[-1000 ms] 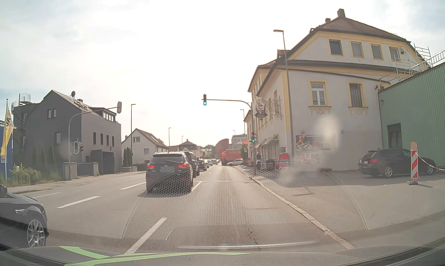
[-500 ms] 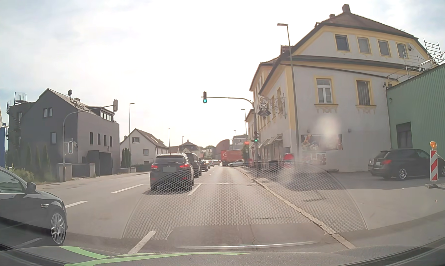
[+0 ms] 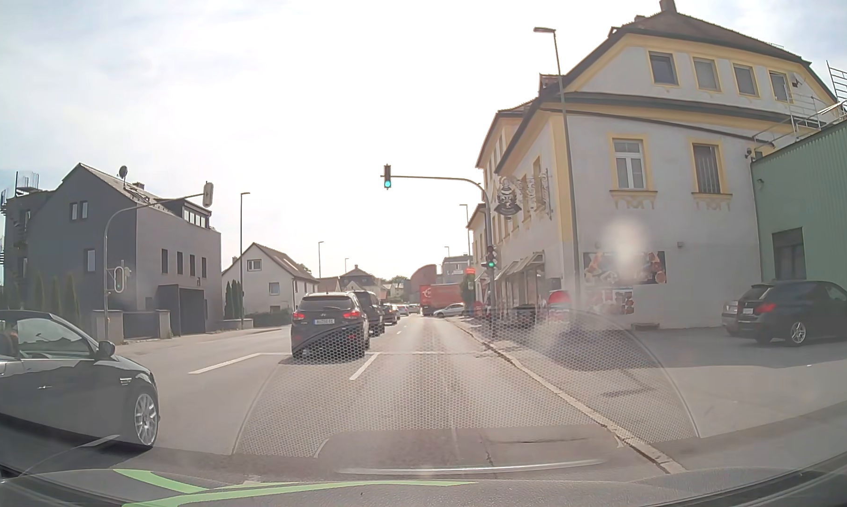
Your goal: Follow the waypoints while adhering to traffic rules and regulations
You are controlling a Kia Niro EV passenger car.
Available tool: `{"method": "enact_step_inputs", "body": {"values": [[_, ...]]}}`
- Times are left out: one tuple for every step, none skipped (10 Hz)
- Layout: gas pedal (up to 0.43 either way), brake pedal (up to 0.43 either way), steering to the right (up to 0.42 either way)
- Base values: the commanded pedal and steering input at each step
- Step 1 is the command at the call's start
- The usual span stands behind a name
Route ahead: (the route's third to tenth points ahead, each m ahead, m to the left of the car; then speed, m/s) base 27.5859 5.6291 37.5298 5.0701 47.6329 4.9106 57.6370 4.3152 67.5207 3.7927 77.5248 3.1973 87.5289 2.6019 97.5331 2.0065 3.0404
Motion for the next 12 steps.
{"method": "enact_step_inputs", "body": {"values": [[0.087, 0.000, 0.007], [0.087, 0.000, 0.007], [0.087, 0.000, 0.007], [0.087, 0.000, 0.006], [0.087, 0.000, 0.006], [0.087, 0.000, 0.006], [0.087, 0.000, 0.005], [0.087, 0.000, 0.004], [0.087, 0.000, 0.003], [0.087, 0.000, 0.002], [0.087, 0.000, 0.001], [0.087, 0.000, 0.000]]}}
